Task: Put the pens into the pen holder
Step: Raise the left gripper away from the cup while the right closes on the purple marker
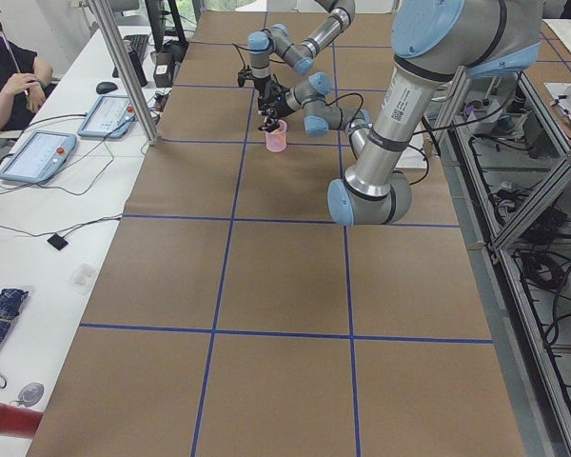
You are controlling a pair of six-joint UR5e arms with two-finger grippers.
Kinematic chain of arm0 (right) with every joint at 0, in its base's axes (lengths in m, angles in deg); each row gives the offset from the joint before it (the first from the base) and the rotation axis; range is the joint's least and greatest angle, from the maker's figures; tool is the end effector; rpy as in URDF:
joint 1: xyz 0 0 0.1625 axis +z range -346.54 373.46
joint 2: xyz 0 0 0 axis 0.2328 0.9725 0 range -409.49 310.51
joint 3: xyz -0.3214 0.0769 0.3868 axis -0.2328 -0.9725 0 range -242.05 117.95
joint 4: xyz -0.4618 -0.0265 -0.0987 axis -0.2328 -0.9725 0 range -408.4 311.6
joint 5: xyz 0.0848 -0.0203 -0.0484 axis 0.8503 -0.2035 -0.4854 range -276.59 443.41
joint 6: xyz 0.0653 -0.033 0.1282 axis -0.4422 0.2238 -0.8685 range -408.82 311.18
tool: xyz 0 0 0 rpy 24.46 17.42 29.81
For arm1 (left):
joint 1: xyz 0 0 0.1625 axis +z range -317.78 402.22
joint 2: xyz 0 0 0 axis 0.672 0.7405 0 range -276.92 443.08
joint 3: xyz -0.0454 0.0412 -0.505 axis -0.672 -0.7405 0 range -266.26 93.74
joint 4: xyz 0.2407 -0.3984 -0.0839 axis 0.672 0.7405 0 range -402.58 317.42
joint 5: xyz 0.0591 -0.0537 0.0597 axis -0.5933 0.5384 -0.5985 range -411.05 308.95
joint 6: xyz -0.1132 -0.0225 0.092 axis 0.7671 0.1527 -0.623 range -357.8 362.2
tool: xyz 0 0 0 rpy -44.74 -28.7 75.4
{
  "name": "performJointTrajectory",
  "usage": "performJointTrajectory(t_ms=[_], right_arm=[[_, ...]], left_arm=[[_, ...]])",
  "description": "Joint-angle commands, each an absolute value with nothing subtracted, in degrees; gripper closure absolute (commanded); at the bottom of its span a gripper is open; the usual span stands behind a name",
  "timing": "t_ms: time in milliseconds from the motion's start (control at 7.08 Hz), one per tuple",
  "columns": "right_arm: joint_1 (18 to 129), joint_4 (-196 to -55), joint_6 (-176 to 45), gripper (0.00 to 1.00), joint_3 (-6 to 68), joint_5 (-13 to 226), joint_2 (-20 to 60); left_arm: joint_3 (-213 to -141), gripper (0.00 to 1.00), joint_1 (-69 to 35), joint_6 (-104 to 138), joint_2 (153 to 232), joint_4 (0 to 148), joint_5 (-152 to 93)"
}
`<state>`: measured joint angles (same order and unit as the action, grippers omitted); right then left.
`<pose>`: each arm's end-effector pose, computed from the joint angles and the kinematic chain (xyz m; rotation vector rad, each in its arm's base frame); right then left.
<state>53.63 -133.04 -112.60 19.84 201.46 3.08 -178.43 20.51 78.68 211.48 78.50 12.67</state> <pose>-0.6167 -0.6043 0.3946 -0.0722 -0.7553 0.0834 0.6863 -0.4871 0.2131 0.7529 1.0541 -0.4089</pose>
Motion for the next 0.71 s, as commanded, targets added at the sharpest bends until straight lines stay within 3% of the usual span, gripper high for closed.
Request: performJointTrajectory(t_ms=[0,424,565], right_arm=[[53.63,-131.56,-112.63,0.01,19.52,201.28,3.07],[53.63,-130.67,-112.63,0.03,18.2,201.27,2.98],[53.63,-130.58,-112.63,0.09,18.19,201.27,2.9]], left_arm=[[-181.68,0.0,20.43,74.83,211.58,78.01,13.02],[-184.78,0.0,13.26,72.69,210.79,76.18,26.21],[-186.87,0.0,8.69,71.9,209.39,73.21,35.25]])
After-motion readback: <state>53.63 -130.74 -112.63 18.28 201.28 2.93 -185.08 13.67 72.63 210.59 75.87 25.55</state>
